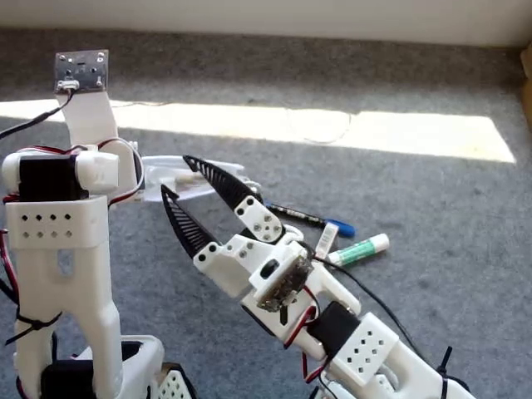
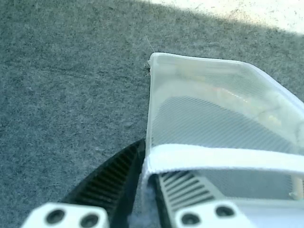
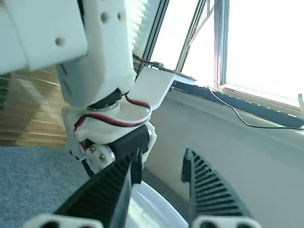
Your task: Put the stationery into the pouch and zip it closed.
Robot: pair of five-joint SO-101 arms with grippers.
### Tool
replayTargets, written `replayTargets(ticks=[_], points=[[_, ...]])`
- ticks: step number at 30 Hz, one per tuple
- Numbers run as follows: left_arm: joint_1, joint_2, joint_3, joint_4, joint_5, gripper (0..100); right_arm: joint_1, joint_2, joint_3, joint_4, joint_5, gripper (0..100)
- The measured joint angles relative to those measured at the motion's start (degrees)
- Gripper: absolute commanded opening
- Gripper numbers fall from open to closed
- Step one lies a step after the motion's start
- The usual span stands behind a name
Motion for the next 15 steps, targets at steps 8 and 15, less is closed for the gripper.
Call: replayTargets(ticks=[8,15], points=[[0.0,0.0,0.0,0.0,0.0,1,8.9,-10.4,-4.1,22.3,-7.6,13.8],[0.0,0.0,0.0,0.0,0.0,1,19.5,-11.9,-16.4,44.9,-15.6,13.8]])
